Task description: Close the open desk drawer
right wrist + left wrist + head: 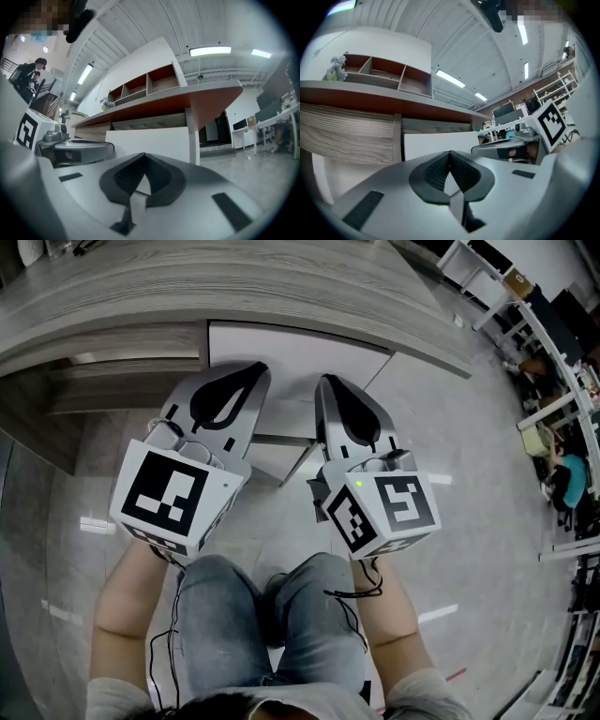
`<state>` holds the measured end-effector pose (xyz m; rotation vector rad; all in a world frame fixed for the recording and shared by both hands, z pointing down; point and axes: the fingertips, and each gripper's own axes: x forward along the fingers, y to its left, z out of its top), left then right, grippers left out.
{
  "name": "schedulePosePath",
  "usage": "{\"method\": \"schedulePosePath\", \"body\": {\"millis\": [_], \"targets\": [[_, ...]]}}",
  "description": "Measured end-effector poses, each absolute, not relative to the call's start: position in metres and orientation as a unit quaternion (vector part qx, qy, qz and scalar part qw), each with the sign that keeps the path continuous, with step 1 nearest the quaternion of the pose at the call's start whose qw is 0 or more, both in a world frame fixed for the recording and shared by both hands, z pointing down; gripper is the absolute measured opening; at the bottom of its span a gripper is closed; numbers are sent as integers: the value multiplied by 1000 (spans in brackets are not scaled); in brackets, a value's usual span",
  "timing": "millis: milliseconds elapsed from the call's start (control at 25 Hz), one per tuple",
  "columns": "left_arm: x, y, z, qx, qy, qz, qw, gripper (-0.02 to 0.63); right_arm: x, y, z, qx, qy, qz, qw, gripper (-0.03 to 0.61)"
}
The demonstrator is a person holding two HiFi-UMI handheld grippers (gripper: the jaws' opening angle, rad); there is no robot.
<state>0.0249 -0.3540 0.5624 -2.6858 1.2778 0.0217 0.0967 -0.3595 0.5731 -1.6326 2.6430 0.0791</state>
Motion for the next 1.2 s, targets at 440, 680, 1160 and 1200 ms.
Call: {"method": "schedulePosePath", "body": {"millis": [440,680,1160,1200], "targets": [[28,-357,571,-902,420,-20,95,9,93,-358,570,-510,860,19,10,8],[37,-340,541,-908,411,-41,76,9,92,-338,536,-492,870,9,6,8],[27,-279,385,-911,406,-61,42,10,72,-283,393,-463,886,-23,-3,8],[26,-274,370,-911,406,-61,39,10,69,-278,379,-459,888,-25,-4,8]]}}
